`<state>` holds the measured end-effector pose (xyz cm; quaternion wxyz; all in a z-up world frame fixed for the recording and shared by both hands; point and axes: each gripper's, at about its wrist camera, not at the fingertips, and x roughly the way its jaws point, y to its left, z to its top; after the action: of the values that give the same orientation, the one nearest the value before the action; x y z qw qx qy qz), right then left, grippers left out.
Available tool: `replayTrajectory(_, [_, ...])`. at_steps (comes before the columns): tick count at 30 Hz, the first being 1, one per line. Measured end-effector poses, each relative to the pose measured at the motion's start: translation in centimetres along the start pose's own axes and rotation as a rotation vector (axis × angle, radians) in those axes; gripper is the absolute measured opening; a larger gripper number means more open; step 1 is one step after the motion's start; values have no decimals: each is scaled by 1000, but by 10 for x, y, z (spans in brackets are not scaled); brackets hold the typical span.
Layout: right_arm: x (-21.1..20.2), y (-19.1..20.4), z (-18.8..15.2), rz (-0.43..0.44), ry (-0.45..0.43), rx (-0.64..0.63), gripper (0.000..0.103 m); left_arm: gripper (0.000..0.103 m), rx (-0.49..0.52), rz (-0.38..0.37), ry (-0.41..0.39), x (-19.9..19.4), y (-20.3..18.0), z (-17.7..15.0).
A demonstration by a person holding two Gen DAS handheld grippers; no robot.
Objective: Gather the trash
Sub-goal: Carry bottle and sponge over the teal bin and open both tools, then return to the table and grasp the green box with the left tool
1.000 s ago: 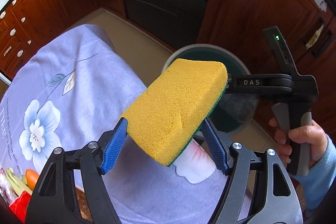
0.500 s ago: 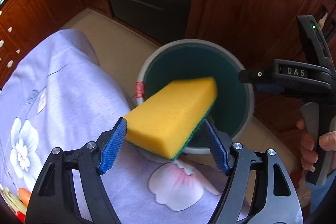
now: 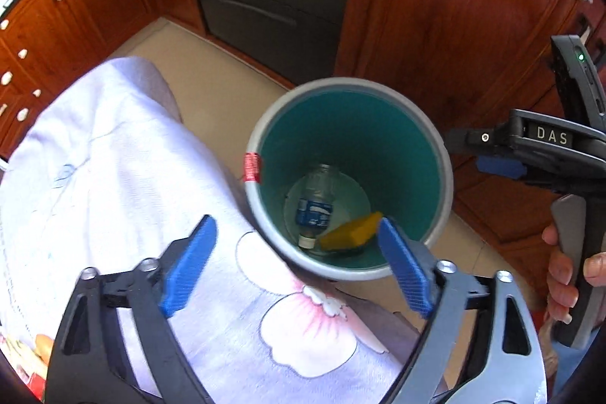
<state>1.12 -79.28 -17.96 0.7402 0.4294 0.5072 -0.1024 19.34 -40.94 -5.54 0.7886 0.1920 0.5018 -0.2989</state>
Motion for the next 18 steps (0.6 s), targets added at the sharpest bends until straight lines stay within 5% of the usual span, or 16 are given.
replayTrajectory(9, [-19,27,-30,-37,4,-69,86,99,-70,-4,-57,-49,5,-30])
replayTrajectory(18, [-31,73,-89,-18,34,-198,88,99,-150,28,-99,-106,34,-103])
